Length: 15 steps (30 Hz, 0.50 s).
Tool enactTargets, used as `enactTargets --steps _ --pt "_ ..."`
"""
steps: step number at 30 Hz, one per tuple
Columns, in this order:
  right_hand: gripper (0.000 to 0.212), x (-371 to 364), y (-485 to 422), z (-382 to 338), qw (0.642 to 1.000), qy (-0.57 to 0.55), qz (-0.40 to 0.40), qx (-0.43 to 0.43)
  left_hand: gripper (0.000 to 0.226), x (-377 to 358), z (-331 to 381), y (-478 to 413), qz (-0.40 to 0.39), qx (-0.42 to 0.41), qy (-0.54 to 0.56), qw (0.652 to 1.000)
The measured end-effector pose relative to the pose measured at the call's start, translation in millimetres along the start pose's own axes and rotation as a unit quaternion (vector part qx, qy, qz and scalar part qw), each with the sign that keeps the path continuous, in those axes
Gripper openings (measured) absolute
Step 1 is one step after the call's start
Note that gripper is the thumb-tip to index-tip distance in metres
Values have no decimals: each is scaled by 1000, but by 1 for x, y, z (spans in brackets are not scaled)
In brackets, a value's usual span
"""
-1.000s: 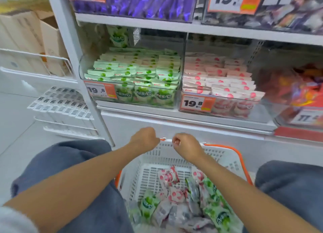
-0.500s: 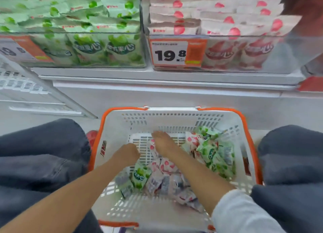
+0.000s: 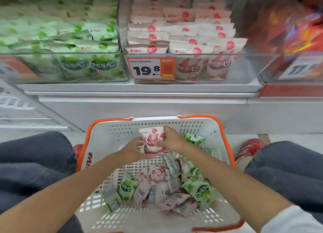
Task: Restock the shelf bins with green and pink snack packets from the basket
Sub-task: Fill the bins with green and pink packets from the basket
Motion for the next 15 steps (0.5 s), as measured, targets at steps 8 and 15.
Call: enactTargets --steps 8,15 --pt "30 119 116 -137 995 24 8 92 35 -8 145 63 84 -204 -100 970" --pt "8 172 160 -225 962 216 0 168 27 -5 240 105 157 -341 -200 905"
Point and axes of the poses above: each hand's wrist, its own y-axis away from the middle knuckle, its own x-axis out of the back of the hand, z = x × y, the point moved 7 cm from there along -y, towards the middle knuckle, and after that the axes turned 3 degrees about x, right-handed, at the moved point
